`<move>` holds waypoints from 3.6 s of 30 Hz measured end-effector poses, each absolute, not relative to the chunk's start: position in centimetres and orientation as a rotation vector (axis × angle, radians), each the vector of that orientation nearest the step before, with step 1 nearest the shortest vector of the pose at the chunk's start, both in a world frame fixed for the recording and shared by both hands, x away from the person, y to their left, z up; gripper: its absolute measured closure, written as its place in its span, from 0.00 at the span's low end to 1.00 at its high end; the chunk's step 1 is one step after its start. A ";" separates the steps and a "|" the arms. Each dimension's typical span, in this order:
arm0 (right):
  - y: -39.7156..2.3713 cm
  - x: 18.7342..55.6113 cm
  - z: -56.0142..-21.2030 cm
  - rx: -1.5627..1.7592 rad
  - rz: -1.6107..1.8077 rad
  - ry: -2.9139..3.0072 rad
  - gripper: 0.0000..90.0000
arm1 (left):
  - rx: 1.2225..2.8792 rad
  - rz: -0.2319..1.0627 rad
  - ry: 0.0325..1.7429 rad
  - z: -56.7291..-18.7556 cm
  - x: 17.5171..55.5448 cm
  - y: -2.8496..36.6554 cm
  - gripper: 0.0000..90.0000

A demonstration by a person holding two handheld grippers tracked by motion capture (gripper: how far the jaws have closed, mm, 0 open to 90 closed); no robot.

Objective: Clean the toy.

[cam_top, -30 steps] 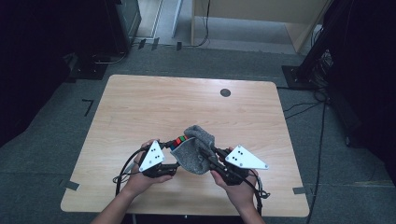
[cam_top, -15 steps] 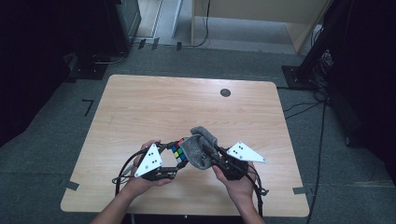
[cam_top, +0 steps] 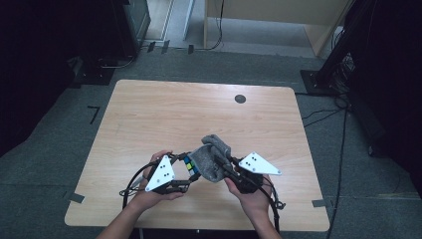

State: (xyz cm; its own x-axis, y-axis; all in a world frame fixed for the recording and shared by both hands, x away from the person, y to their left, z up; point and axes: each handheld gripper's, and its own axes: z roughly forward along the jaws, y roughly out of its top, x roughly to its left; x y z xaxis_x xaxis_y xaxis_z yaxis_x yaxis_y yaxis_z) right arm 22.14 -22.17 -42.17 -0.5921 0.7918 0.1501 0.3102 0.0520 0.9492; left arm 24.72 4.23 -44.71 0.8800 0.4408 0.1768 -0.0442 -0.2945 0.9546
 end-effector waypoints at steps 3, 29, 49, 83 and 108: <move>-22.5 22.5 -42.7 1.145 1.540 1.949 0.84 | 1.790 0.465 0.313 -44.5 24.9 4.4 0.38; -21.6 21.6 -42.1 1.066 1.559 1.888 0.83 | 1.840 0.491 0.308 -44.6 24.8 4.1 0.38; -20.7 21.2 -42.2 1.051 1.549 1.923 0.83 | 1.823 0.400 0.406 -44.8 26.0 5.0 0.38; -21.4 21.7 -42.5 1.101 1.535 1.902 0.84 | 1.832 0.355 0.321 -44.1 25.4 4.5 0.38; -19.3 19.9 -40.8 0.875 1.523 1.927 0.84 | 2.003 0.504 0.306 -45.0 24.8 2.5 0.38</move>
State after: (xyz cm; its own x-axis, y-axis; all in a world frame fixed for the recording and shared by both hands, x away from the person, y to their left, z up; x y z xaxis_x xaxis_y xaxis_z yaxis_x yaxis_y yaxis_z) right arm 19.85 -19.30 -40.79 -0.6510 0.7590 -0.0120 0.1637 0.1558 0.9741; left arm 24.76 2.50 -45.03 0.8807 0.4200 0.2189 0.0003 -0.4627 0.8865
